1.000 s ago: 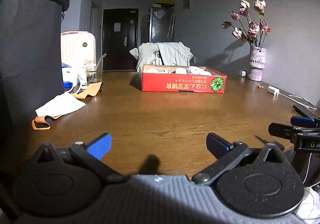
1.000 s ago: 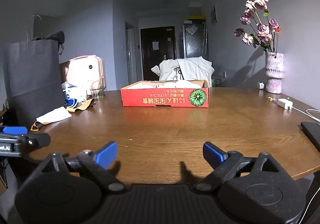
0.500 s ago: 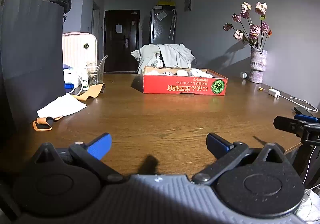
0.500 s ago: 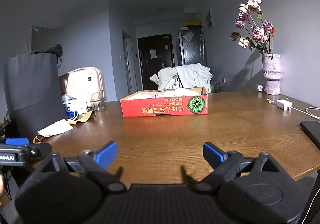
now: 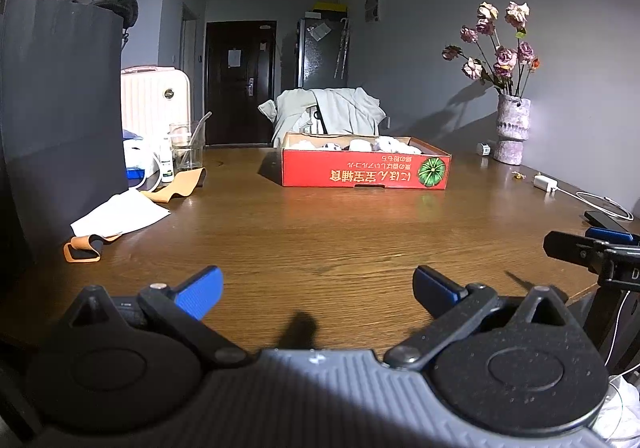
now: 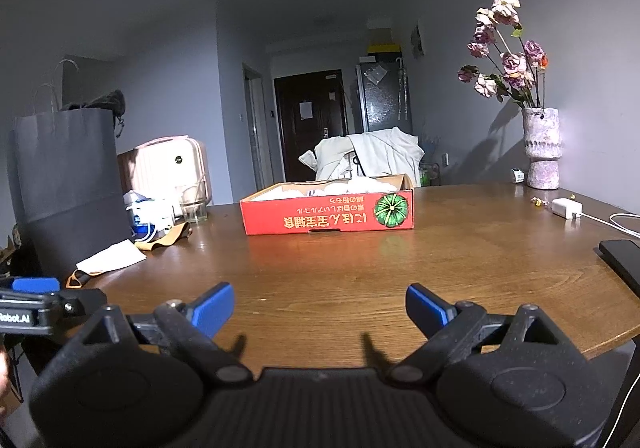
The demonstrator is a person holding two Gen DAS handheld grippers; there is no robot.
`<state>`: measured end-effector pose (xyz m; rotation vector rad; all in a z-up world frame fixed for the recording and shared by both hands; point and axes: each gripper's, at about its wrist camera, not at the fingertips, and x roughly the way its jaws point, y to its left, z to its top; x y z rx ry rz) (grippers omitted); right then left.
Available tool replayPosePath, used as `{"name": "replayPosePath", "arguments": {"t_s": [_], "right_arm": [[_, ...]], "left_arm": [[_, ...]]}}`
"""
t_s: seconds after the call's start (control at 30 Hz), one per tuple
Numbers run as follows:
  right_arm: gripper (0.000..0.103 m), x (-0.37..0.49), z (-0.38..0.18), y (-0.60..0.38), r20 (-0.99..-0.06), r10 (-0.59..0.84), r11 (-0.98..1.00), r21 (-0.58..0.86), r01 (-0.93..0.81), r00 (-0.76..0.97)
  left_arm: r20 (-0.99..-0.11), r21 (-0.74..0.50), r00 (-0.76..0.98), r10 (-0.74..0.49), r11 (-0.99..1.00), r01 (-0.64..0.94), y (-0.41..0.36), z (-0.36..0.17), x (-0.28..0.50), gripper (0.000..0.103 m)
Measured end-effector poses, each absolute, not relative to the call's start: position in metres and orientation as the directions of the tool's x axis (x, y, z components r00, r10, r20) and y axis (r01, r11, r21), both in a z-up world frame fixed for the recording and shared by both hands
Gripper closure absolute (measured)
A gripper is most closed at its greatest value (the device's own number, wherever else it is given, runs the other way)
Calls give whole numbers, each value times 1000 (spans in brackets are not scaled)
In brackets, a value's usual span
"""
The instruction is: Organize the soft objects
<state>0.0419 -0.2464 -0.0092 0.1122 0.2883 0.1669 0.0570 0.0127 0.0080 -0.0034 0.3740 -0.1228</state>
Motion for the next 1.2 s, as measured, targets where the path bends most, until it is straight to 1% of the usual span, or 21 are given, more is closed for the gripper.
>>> {"name": "replayPosePath", "arguments": {"t_s": [1.2], "right_arm": [[10,34,-10,-246,-255,171,981,137,-139,952]], "left_arm": [[-355,-24,926,-130,991,130,11,8,55,0]]}}
